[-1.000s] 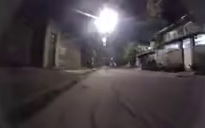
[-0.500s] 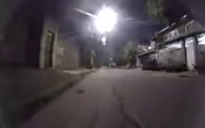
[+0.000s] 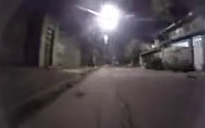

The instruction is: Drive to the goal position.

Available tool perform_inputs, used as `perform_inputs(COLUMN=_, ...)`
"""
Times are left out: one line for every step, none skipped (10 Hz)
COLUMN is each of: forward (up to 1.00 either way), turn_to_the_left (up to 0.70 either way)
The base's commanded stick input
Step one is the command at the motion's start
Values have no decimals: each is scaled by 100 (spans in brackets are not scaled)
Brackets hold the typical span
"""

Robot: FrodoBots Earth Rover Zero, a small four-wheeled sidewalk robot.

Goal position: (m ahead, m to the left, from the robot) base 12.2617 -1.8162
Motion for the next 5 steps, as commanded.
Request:
perform_inputs(forward=70, turn_to_the_left=0)
perform_inputs(forward=70, turn_to_the_left=0)
perform_inputs(forward=70, turn_to_the_left=0)
perform_inputs(forward=70, turn_to_the_left=0)
perform_inputs(forward=70, turn_to_the_left=0)
